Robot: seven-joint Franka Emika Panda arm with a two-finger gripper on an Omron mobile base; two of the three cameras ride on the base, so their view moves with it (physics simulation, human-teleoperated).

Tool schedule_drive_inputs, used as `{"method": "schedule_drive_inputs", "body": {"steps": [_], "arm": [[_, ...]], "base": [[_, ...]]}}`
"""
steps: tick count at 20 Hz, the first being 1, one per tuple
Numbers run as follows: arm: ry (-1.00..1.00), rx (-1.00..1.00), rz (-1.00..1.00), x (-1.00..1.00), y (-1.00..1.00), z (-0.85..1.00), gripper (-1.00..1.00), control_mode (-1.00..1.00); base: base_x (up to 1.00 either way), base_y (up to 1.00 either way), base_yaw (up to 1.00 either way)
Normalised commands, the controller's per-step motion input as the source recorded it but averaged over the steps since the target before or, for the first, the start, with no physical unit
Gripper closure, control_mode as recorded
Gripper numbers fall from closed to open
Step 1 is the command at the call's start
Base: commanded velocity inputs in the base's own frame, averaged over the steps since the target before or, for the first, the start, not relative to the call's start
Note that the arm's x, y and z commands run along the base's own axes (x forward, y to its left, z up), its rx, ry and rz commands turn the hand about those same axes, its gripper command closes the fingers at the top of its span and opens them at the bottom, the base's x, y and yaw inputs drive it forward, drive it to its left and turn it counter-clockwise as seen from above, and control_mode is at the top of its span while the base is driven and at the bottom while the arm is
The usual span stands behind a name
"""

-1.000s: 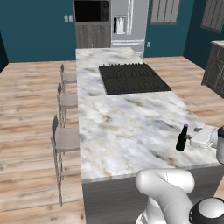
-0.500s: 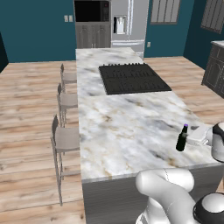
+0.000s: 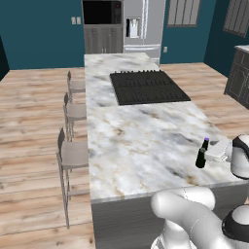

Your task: Pick the beer, boxed drink from the counter and place them in the open cabinet.

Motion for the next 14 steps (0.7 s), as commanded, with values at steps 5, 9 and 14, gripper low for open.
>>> {"method": "schedule_drive_inputs", "body": {"steps": [5,9,14], "arm": [[0.0,0.0,-0.01,0.19,-0.13,-0.17,-1.0,-1.0],[0.0,0.0,-0.01,0.22,-0.06,-0.07,-1.0,-1.0],[0.0,0.0,-0.01,0.23,-0.01,-0.04,-1.0,-1.0]], "base": [[0.0,0.0,0.0],[0.0,0.0,0.0],[0.0,0.0,0.0]]}}
